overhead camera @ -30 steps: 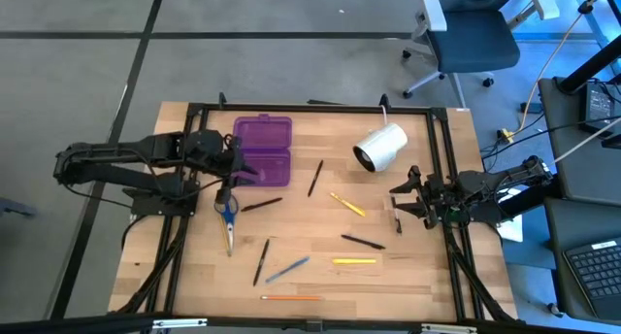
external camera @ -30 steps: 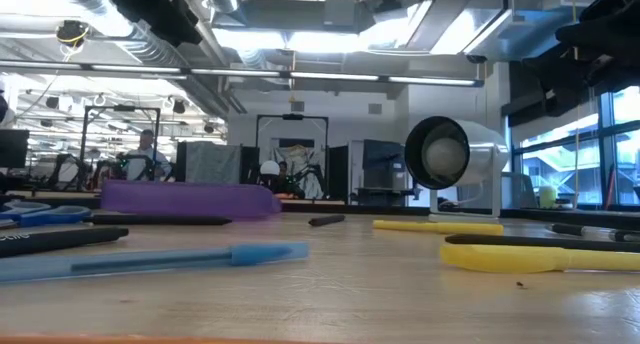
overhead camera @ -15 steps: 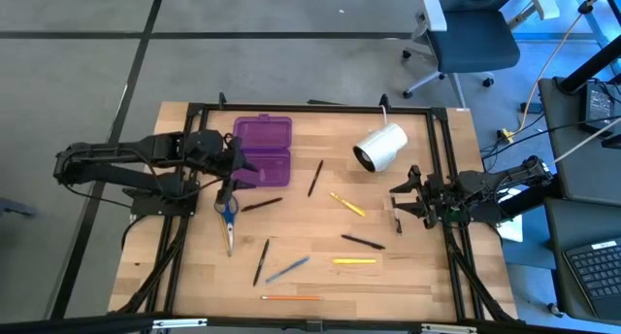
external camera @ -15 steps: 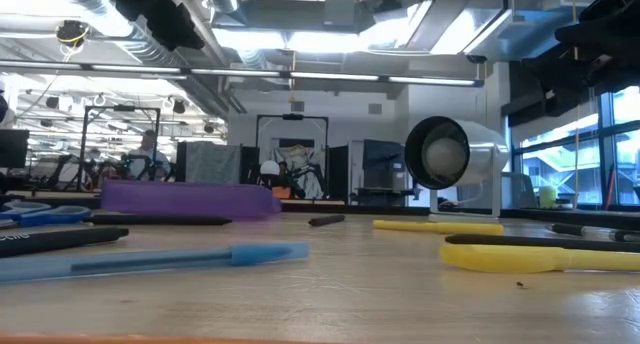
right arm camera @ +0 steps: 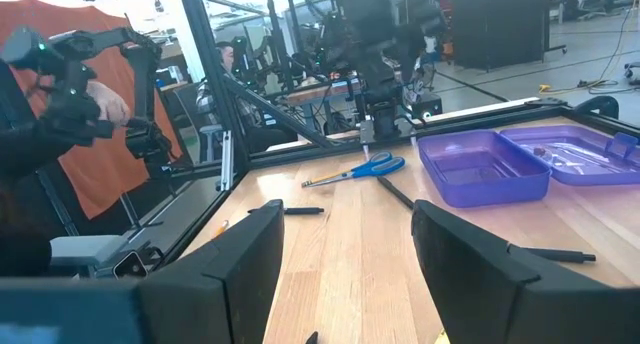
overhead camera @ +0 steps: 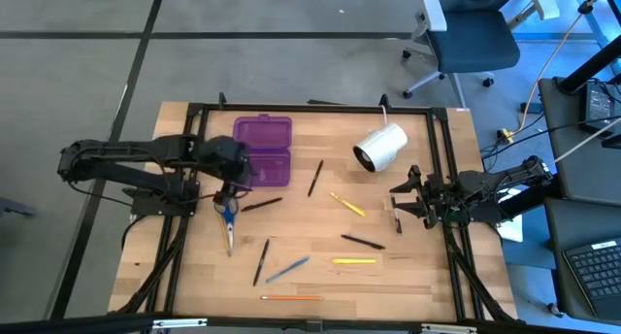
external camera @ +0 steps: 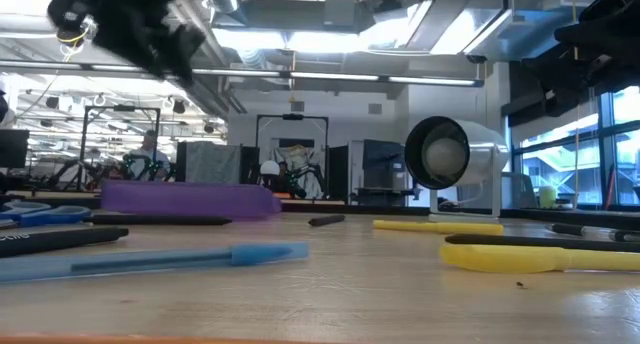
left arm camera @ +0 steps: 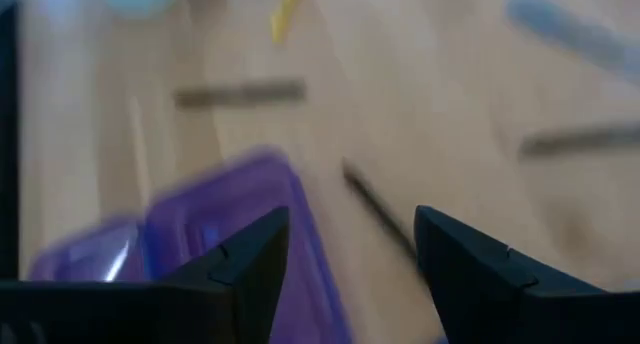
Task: Pick & place school supplies into a supply box
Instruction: Put the blue scissors into the purple box organizer
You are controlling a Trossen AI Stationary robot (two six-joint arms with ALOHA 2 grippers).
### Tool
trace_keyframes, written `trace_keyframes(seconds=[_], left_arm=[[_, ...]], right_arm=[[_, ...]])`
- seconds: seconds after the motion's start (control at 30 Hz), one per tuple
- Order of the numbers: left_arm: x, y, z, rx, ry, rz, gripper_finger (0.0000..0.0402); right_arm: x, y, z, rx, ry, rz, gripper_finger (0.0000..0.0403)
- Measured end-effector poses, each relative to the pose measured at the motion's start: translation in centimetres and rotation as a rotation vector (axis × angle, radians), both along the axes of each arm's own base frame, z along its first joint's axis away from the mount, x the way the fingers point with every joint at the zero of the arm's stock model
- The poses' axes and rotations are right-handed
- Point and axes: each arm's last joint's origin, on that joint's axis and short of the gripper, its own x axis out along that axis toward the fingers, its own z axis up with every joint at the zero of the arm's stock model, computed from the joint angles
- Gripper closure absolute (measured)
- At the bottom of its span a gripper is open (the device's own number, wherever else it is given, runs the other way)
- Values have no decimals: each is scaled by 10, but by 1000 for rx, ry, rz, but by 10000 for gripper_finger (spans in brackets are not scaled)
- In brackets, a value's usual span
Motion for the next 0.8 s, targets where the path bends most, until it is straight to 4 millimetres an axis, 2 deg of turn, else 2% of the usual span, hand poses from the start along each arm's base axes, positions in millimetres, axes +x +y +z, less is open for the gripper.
trace_keyframes(seconds=[0.3, 0.63, 0.8], left_arm=[[7, -1, -30, 16, 299, -39, 224], [13, -22, -57, 162, 584, -261, 233], [20, -30, -71, 172, 673, -320, 233]], right_arm=[[0, 0, 0, 0, 0, 0, 178], [0, 0, 0, -2, 0, 0, 178], [0, 0, 0, -1, 0, 0, 178]])
